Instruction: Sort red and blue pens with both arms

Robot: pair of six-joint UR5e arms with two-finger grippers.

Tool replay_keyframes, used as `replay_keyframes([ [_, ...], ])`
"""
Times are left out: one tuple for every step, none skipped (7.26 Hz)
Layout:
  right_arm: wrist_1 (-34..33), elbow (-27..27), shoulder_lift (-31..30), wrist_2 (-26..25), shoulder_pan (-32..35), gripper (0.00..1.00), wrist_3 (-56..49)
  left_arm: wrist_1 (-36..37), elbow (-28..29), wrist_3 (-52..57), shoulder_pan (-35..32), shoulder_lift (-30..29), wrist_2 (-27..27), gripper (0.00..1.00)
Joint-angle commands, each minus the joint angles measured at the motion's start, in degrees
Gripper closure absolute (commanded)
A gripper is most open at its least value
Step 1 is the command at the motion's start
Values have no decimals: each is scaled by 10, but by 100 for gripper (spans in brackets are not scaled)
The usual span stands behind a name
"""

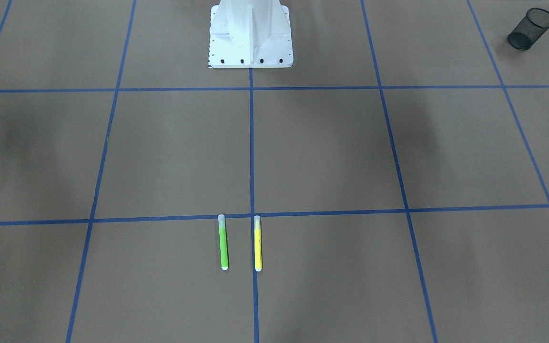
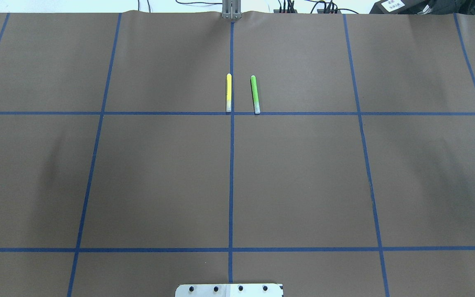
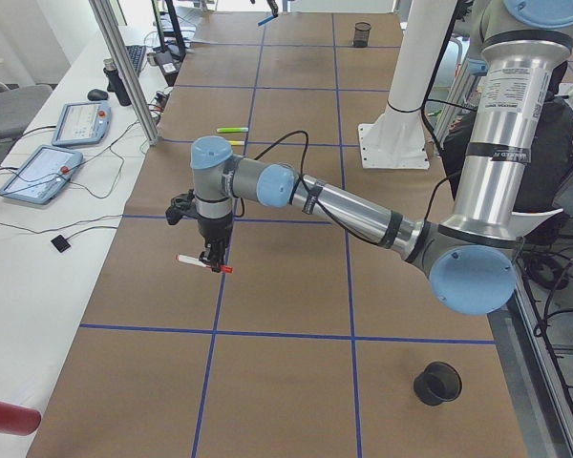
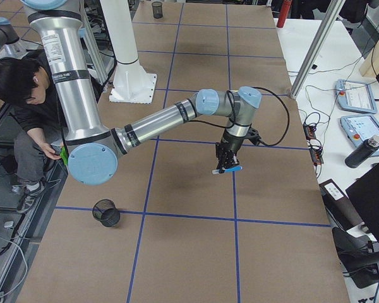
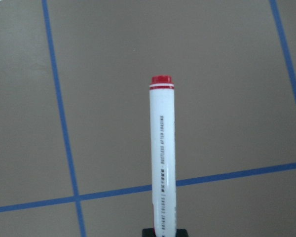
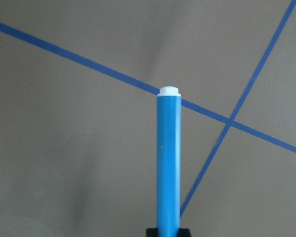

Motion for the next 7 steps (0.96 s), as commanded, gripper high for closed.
replay_keyframes([
  [-22, 5, -55, -9, 39, 100, -59, 33, -13, 84, -40, 58, 9, 100],
  [-64, 24, -76, -17, 45, 100, -76, 33, -20, 91, -48, 83, 8, 100],
  [-131, 45, -82, -33, 45, 100, -104, 33, -40, 91, -49, 114, 8, 100],
  [-169, 47, -102, -39, 50, 100, -158, 33, -80, 91, -49, 145, 8, 100],
  [-183, 62, -143, -34, 58, 100, -178, 33, -108, 91, -49, 164, 8, 100],
  [-210, 87, -173, -26, 58, 100, -179, 33, -114, 90, -50, 165, 8, 100],
  [-236, 113, -197, -17, 58, 100, -185, 31, -115, 91, -50, 162, 8, 100],
])
